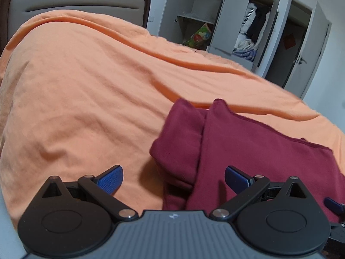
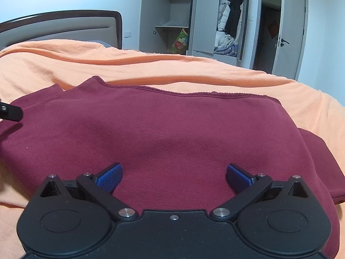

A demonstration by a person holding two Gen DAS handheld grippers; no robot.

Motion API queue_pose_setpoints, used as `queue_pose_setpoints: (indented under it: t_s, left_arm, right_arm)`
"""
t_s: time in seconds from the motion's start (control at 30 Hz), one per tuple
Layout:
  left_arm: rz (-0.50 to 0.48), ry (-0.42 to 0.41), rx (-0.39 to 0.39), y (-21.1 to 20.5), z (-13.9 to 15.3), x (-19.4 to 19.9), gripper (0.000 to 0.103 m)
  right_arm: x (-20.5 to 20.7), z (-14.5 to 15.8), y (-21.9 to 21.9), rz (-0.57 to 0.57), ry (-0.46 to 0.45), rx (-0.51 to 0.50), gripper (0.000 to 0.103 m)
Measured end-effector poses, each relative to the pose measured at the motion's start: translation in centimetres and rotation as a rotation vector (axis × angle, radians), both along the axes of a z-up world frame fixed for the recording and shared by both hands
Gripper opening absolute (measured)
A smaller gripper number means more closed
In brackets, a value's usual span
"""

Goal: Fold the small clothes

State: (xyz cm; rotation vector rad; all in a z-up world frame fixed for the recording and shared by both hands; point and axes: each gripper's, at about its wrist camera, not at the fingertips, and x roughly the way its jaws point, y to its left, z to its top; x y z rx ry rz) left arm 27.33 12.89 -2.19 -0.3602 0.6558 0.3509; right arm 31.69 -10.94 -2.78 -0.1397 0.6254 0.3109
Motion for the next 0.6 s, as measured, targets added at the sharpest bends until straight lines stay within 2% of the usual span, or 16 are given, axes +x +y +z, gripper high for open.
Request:
queue_pose_setpoints:
  t_s: [0.23,0.6]
  left_arm:
    - [-0.007,0.044,0.051,-0.17,0.17,0.93,0.103]
    - [-0.01,0.043,0.07,0.46,0.27,1.01,0.103]
  right_arm:
    - [-0.33,-0.25,-0.11,0.001,-0.019,0.007,0.103]
    - [-0.76,-0.5,-0.22,0.001,-0.042,0.014,0.103]
